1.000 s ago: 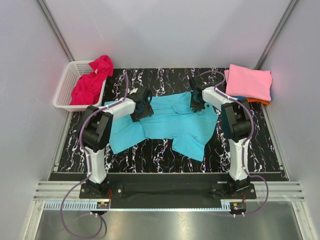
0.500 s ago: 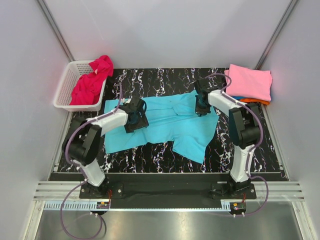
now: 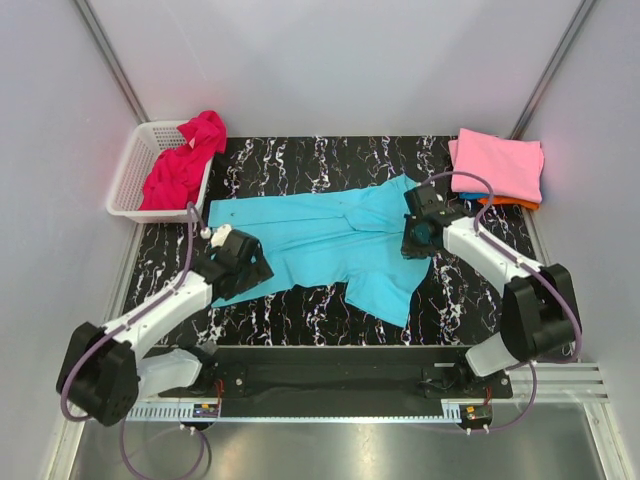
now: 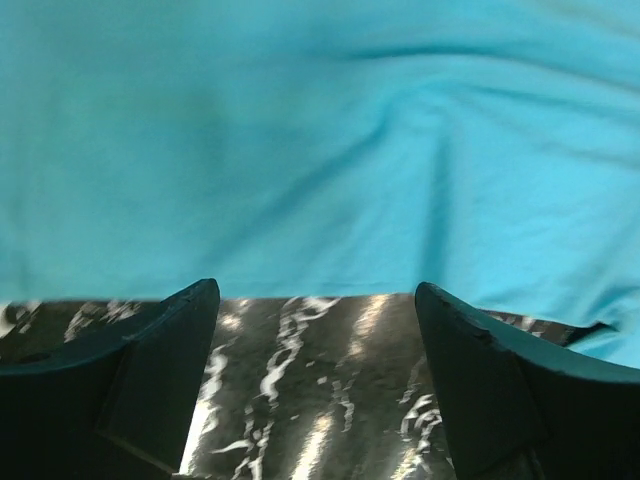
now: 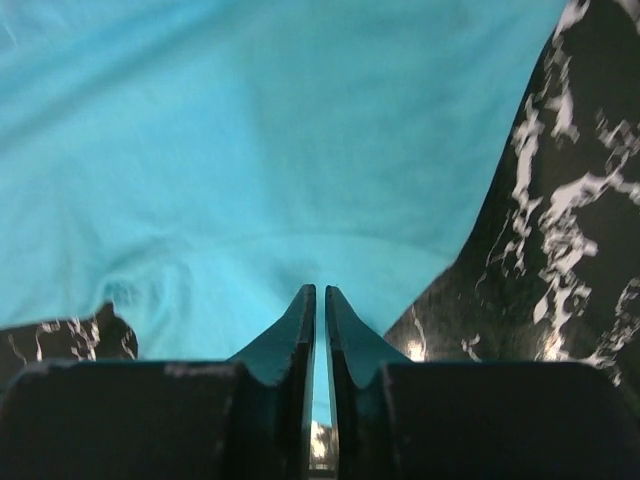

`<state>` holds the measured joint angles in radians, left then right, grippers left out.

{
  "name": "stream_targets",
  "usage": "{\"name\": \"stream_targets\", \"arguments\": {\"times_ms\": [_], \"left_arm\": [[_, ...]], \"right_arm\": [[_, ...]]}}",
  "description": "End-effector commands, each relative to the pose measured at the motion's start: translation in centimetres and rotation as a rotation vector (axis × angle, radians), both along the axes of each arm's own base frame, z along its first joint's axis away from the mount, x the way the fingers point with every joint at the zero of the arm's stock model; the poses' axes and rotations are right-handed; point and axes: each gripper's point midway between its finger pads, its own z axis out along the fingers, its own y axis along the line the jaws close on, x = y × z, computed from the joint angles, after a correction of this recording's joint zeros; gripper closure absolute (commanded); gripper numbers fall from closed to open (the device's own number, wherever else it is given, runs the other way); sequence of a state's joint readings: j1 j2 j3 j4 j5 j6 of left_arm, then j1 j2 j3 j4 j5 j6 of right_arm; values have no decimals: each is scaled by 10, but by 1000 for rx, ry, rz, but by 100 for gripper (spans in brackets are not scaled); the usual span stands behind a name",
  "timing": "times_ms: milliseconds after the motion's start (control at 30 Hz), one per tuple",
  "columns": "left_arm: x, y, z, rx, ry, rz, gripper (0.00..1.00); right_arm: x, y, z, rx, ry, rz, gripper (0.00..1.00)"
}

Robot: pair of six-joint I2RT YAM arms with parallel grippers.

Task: Fold and stack the t-shirts
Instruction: Fold the tshirt

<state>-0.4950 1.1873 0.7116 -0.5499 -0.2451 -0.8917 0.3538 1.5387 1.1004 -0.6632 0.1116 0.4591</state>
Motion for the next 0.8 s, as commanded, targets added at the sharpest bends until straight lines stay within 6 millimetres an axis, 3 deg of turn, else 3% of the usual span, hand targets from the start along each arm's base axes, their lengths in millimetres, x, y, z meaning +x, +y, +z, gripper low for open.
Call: {"name": "stream_targets", "arguments": {"times_ms": [0, 167, 333, 600, 767], "left_arm": [[-24, 36, -13, 57, 7, 187, 16], [-55, 74, -19, 106, 4, 386, 17], [-69, 91, -29, 122, 10, 494, 17], [-77, 110, -44, 177, 25, 583, 18], [-64, 110, -44, 158, -30, 586, 26]], "right_arm": [[-19, 18, 15, 109, -40, -1, 86], [-47, 23, 7, 151, -17, 13, 86], [-62, 26, 0, 176, -9, 11, 87], [-61, 29, -6, 170, 0, 24, 87], [-63, 28, -13, 160, 16, 25, 87]]}}
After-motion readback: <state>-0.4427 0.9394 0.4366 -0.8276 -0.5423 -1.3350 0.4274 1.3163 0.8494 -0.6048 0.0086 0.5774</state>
